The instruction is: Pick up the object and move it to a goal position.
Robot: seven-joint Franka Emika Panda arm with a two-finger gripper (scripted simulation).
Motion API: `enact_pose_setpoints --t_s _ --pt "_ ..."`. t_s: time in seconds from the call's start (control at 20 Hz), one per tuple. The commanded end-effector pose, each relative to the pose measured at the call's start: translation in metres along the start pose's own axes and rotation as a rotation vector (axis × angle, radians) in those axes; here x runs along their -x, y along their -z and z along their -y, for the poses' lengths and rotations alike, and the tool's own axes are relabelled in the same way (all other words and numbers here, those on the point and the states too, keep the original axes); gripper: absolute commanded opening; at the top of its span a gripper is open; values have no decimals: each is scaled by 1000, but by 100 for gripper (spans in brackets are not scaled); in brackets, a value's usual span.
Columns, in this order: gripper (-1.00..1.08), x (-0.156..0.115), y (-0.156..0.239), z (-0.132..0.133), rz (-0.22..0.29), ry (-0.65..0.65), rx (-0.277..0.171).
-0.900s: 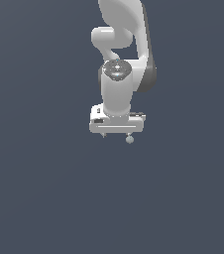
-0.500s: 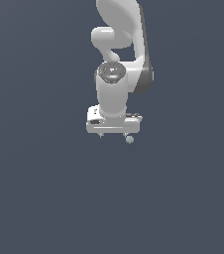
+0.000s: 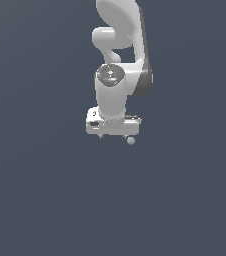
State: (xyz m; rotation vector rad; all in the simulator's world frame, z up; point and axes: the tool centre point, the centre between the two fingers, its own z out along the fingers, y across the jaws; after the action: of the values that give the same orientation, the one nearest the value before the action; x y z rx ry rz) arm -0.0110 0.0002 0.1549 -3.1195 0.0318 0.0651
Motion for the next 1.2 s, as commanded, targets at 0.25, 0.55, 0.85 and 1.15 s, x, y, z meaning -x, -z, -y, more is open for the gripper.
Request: enact_pose_setpoints --t_s 0.25,0.55,0.85,1.15 --pt "100 8 -15 17 -6 -53 4" --pt "100 20 -37 39 -16 -132 9" --pt "100 39 -62 65 -29 -228 12" --pt "100 54 -78 83 -39 -296 13"
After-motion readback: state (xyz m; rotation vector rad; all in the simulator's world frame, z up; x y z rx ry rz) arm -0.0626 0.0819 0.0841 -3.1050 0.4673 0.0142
